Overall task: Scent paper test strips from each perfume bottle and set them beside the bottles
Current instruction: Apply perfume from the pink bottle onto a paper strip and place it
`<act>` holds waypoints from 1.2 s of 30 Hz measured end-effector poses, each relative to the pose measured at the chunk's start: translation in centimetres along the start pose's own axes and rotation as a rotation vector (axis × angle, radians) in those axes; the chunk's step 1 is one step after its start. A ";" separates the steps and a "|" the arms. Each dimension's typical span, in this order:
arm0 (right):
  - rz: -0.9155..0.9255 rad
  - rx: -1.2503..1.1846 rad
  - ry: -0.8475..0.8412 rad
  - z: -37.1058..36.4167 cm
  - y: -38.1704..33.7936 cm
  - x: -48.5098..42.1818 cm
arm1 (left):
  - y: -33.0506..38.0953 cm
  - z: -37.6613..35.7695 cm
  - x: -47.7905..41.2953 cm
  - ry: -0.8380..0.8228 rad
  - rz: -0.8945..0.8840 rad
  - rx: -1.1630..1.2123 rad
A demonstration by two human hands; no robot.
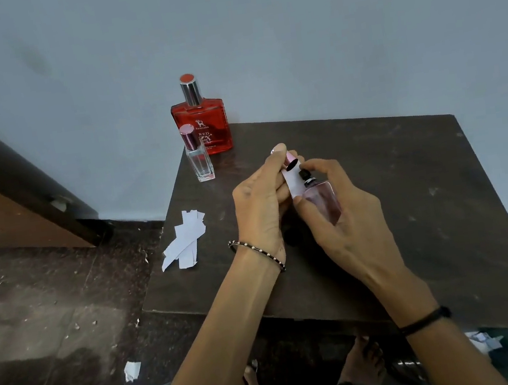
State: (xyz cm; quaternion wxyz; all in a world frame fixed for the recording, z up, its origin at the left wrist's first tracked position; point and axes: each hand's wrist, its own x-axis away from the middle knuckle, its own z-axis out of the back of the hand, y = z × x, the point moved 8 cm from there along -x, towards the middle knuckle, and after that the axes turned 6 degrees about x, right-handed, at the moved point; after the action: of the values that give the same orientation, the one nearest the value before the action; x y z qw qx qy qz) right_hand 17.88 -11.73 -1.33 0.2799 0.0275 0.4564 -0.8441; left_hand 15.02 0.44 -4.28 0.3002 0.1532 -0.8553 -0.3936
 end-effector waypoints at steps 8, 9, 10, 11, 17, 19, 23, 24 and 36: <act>0.067 0.054 0.012 0.0 -1.0 0.1 | -0.1 -0.2 0.1 0.008 0.012 0.019; 0.071 0.056 0.018 0.0 -1.0 0.1 | -0.1 -0.2 0.1 0.011 0.016 0.018; 0.072 0.057 0.023 0.0 -0.9 0.1 | -0.2 -0.2 0.1 0.011 0.019 0.014; 0.071 0.058 0.027 -0.1 -0.8 0.1 | -0.2 -0.2 0.1 0.009 0.022 0.009; 0.058 0.077 0.029 -0.2 -0.7 -0.1 | -0.1 -0.2 0.1 -0.010 0.028 -0.009; 0.057 0.081 0.025 -0.3 -0.7 -0.2 | -0.1 -0.2 0.2 -0.007 0.035 -0.004; 0.069 0.081 0.042 -0.1 -0.9 -0.1 | -0.2 -0.3 0.2 0.011 0.047 0.012; 0.065 0.076 0.042 -0.1 -0.9 -0.1 | -0.2 -0.3 0.2 0.011 0.047 0.016; -0.322 -0.186 0.095 2.3 3.5 0.8 | 0.2 0.3 -0.2 -0.004 0.012 0.023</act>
State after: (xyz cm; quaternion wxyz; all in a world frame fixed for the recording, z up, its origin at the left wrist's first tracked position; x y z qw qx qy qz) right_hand 19.39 -15.35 -2.88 0.1209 -0.0322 0.5434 -0.8301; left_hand 14.97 0.78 -4.35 0.2990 0.1504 -0.8614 -0.3821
